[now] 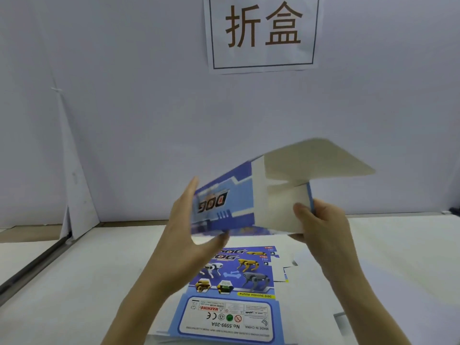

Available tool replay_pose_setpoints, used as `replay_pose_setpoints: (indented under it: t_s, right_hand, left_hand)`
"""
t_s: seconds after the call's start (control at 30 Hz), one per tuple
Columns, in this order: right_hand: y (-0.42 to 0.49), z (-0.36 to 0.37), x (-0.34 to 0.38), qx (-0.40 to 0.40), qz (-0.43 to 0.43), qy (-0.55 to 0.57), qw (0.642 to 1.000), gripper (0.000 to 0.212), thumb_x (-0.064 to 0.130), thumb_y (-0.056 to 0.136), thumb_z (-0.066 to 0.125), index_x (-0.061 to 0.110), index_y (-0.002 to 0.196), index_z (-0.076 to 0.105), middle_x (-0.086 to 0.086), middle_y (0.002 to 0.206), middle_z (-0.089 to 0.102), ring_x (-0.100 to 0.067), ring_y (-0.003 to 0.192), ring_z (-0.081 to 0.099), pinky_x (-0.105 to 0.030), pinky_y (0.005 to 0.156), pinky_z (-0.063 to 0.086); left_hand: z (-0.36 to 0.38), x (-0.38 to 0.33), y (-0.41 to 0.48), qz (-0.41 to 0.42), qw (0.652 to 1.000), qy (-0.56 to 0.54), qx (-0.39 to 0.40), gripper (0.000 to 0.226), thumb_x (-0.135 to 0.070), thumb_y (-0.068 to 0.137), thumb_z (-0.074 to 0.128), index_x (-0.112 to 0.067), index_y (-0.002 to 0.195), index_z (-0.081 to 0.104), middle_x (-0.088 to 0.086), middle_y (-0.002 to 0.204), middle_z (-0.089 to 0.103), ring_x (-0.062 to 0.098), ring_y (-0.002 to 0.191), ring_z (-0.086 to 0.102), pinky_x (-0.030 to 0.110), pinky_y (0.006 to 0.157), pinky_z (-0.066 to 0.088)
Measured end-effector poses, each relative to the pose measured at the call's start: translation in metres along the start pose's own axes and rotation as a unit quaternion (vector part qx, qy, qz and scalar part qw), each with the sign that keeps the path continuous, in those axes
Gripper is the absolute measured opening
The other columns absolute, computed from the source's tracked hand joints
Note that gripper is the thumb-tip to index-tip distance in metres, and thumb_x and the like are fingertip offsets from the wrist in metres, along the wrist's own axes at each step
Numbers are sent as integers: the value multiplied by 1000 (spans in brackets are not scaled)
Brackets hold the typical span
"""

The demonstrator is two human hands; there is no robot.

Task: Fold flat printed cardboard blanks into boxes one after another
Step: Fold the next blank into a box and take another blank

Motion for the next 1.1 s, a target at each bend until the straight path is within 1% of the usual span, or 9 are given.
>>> replay_pose_setpoints:
  t_s: [0.07, 0.13, 0.23, 0.4, 0.6, 0.7, 0.8, 1.0, 1.1]
  right_hand:
    - [-4, -5, 6, -59, -38, -93, 993, 31, 6, 92, 46, -5, 63, 43, -16, 57, 45, -32, 60, 41, -39, 56, 48]
    - [-10, -6, 12, -86, -53, -143, 985, 40, 5, 92, 45, 9, 56, 27, -3, 49, 30, -23, 52, 29, -30, 47, 27]
    - [-13, 0, 12, -84, -42, -159, 983, 40, 5, 93, 42, 12, 59, 24, -1, 48, 28, -18, 49, 25, -27, 43, 18]
    - [-13, 3, 13, -74, -55, -159, 983, 41, 5, 93, 45, 12, 58, 26, 1, 48, 29, -16, 48, 27, -26, 44, 22]
    - [-33, 30, 23, -24, -147, -162, 975, 40, 10, 94, 50, 21, 57, 37, 3, 48, 40, -21, 52, 35, -28, 49, 26]
    - [-47, 34, 37, -29, -214, -127, 968, 16, 15, 95, 54, 19, 87, 67, 4, 67, 68, -14, 55, 57, -24, 50, 46]
    - [-44, 32, 37, -16, -203, -106, 973, 15, 21, 94, 55, 25, 80, 60, 22, 70, 65, -5, 66, 64, -17, 52, 48]
    - [-37, 39, 21, 1, -164, -193, 967, 28, 8, 95, 49, 26, 73, 46, 15, 65, 59, -12, 51, 56, -16, 47, 43]
    - [-28, 35, 4, 48, -27, -28, 998, 32, 4, 89, 52, 26, 111, 59, 18, 87, 71, -9, 56, 62, -20, 45, 50]
  left_hand:
    - [7, 7, 1, -69, 991, -90, 71, 100, -65, 54, 81, -70, 131, 17, -53, 124, 25, -37, 105, 34, 4, 78, 39]
    - [25, 4, 1, -105, 966, -200, 128, 104, -59, 37, 80, -69, 127, 29, -43, 130, 33, -31, 107, 41, 5, 80, 41]
    - [44, 0, 4, -132, 961, -219, 107, 122, -71, 21, 78, -59, 130, 24, -31, 130, 37, -24, 97, 52, 7, 70, 47]
    - [40, 1, -4, -129, 978, -156, 50, 101, -80, 53, 56, -46, 145, 29, -20, 135, 52, -2, 108, 60, 17, 79, 53]
    - [7, 21, -1, -172, 977, -47, -117, 30, -54, 82, 62, -24, 87, 58, -5, 70, 65, 5, 61, 61, 7, 47, 42]
    - [-6, 33, -2, -177, 962, 103, -178, 34, -27, 98, 51, -16, 66, 46, 0, 59, 51, 9, 51, 48, 11, 41, 36]
    - [-9, 31, -2, -150, 952, 167, -208, 40, -20, 100, 43, -16, 60, 40, -2, 55, 46, 9, 47, 45, 7, 42, 37]
    - [-8, 25, 1, -121, 952, 219, -176, 28, -22, 99, 45, -13, 72, 45, -1, 67, 56, 10, 49, 47, 7, 43, 36]
    - [-12, 7, 2, -54, 981, 54, -176, 39, -52, 88, 53, -21, 112, 57, -23, 92, 66, -8, 73, 61, 2, 56, 40]
Point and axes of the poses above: each hand's wrist, its own y-axis towards the middle knuckle, its own z-axis out of the palm, x = y × z, the point moved 6 cm from there along y, towards the middle knuckle
